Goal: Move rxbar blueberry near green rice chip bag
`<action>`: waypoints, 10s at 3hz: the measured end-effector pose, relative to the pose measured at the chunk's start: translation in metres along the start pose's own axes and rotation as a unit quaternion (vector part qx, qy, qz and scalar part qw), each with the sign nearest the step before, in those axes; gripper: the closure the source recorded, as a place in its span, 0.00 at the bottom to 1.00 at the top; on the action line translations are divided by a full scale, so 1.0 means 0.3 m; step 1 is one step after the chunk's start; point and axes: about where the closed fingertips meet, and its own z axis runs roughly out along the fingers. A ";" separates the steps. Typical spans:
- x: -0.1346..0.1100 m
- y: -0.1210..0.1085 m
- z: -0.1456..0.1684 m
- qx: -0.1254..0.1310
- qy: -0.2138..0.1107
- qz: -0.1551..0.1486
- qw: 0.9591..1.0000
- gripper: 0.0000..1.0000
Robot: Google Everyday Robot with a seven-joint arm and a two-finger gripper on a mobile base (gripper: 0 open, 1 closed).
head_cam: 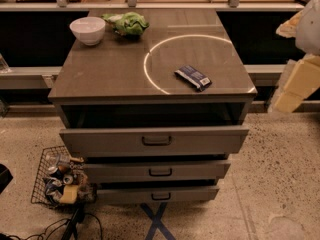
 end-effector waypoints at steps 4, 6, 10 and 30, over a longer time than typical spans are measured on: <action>-0.153 -0.322 0.141 0.118 -0.354 0.184 0.909 0.00; -0.215 -0.336 0.107 0.127 -0.384 0.189 0.895 0.00; -0.349 -0.337 0.478 0.066 -0.414 0.207 0.884 0.00; -0.364 -0.517 0.535 0.097 -0.316 0.202 0.922 1.00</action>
Offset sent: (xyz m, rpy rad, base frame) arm 0.1413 -0.0220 0.0619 0.5817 -0.4464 -0.2746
